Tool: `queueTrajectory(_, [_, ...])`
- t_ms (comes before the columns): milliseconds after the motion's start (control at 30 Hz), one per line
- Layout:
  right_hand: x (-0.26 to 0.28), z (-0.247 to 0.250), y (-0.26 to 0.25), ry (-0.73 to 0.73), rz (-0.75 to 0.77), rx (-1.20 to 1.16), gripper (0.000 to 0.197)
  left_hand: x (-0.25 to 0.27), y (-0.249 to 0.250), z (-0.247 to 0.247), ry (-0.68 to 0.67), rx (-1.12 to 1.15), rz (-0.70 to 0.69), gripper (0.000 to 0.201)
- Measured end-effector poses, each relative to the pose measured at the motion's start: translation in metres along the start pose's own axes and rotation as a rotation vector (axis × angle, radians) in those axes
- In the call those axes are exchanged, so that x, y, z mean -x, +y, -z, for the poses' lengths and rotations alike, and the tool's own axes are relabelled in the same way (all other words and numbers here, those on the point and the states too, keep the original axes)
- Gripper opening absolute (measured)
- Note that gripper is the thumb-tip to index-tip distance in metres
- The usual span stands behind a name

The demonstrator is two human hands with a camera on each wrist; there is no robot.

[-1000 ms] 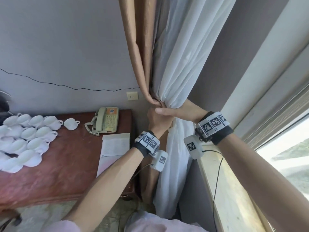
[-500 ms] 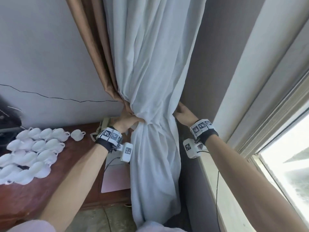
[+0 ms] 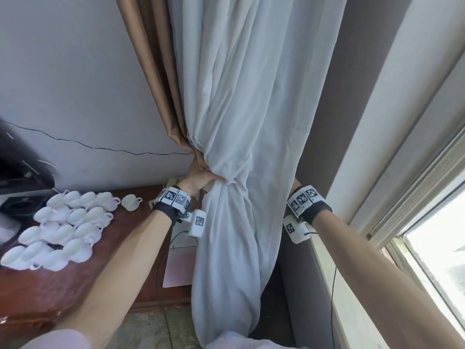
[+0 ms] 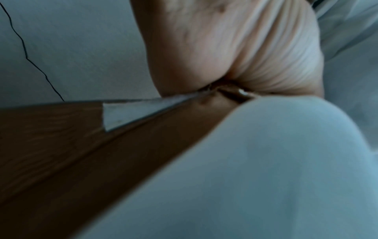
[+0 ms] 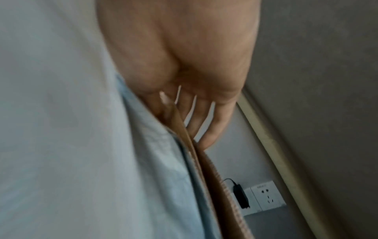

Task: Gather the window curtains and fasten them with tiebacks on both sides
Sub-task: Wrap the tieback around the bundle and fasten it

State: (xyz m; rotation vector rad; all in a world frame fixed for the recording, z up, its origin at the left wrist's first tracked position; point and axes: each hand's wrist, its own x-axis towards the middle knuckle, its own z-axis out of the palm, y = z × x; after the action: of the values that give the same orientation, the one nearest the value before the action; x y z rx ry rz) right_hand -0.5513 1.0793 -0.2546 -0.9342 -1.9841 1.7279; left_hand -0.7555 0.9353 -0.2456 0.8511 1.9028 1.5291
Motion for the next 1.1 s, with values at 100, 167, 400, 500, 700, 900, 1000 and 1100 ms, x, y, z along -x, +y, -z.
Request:
queueTrajectory(100, [-0.003,0.005,0.001,0.211,0.069,0.157,0.022,-0.008,0.000,-0.008,-0.014,0.001,-0.004,0.129])
queueTrajectory(167, [-0.001,0.010,0.004,0.253,0.019,0.244,0.036,-0.015,-0.001,-0.014,-0.033,-0.010,0.005,0.129])
queueTrajectory(400, [0.028,0.035,0.019,-0.001,0.157,0.473,0.031,-0.040,-0.015,-0.027,-0.070,-0.041,0.029,0.137])
queueTrajectory(500, [0.035,0.042,0.031,0.051,0.137,0.532,0.031,-0.047,-0.017,-0.028,-0.060,-0.046,0.045,0.140])
queueTrajectory(700, [0.057,0.068,0.025,0.274,0.113,0.576,0.022,-0.047,-0.003,-0.044,-0.034,-0.089,0.006,0.120])
queueTrajectory(900, [0.097,0.066,0.009,0.257,0.252,0.697,0.023,-0.043,0.000,-0.075,0.070,-0.053,-0.035,0.055])
queueTrajectory(1000, [0.110,0.039,0.001,0.163,0.359,0.816,0.024,-0.032,0.000,-0.096,0.054,-0.049,-0.117,0.046])
queueTrajectory(1100, [0.107,0.022,0.002,0.143,0.431,0.787,0.010,-0.016,-0.007,-0.115,0.072,-0.071,-0.161,0.053])
